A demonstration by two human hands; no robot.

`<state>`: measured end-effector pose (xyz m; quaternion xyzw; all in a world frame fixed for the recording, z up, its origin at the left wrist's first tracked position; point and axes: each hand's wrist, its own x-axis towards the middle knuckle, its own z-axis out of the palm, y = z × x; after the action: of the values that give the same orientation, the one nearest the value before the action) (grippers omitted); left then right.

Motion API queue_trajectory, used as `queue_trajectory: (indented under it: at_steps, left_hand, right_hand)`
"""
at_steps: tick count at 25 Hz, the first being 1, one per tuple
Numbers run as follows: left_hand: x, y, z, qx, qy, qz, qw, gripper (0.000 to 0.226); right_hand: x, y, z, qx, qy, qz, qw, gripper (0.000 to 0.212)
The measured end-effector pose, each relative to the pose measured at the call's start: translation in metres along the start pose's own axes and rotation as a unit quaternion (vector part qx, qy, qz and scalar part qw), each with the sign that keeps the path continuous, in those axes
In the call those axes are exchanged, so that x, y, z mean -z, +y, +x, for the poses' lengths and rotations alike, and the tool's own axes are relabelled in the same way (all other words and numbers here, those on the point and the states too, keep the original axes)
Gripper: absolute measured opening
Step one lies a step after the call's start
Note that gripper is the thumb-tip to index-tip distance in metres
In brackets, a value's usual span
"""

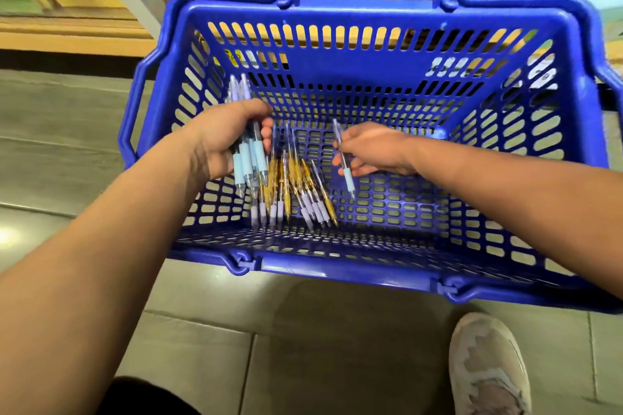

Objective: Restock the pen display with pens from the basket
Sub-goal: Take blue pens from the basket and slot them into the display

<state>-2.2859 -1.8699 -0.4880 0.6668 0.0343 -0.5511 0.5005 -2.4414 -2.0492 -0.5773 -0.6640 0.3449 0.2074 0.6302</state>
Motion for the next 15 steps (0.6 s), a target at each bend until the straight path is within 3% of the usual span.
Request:
queue_trajectory:
  at_steps: [4, 8, 10, 13, 15]
  left_hand:
    - [-0.006, -0.004, 0.005, 0.016, -0.007, 0.009, 1.0, 0.009]
    - [-0.024, 0.0, 0.003, 0.007, -0.007, -0.028, 1.0, 0.013]
    - [-0.041, 0.005, -0.004, 0.003, -0.02, -0.056, 0.998, 0.015]
    - [-0.067, 0.013, -0.029, -0.009, -0.027, -0.12, 0.992, 0.017]
    - [-0.08, 0.021, -0.062, -0.007, -0.041, -0.174, 0.984, 0.019]
  right_hand:
    - [-0.007, -0.014, -0.006, -0.001, -0.053, 0.061, 0.997, 0.016]
    - [-0.012, -0.027, -0.015, 0.002, -0.092, 0.062, 0.994, 0.018]
    - [-0.012, -0.036, -0.029, 0.006, -0.1, 0.065, 0.993, 0.018]
    - [0.001, -0.049, -0.064, 0.006, -0.099, 0.103, 0.99, 0.035]
    - [0.015, -0.064, -0.1, -0.005, -0.105, 0.134, 0.985, 0.031]
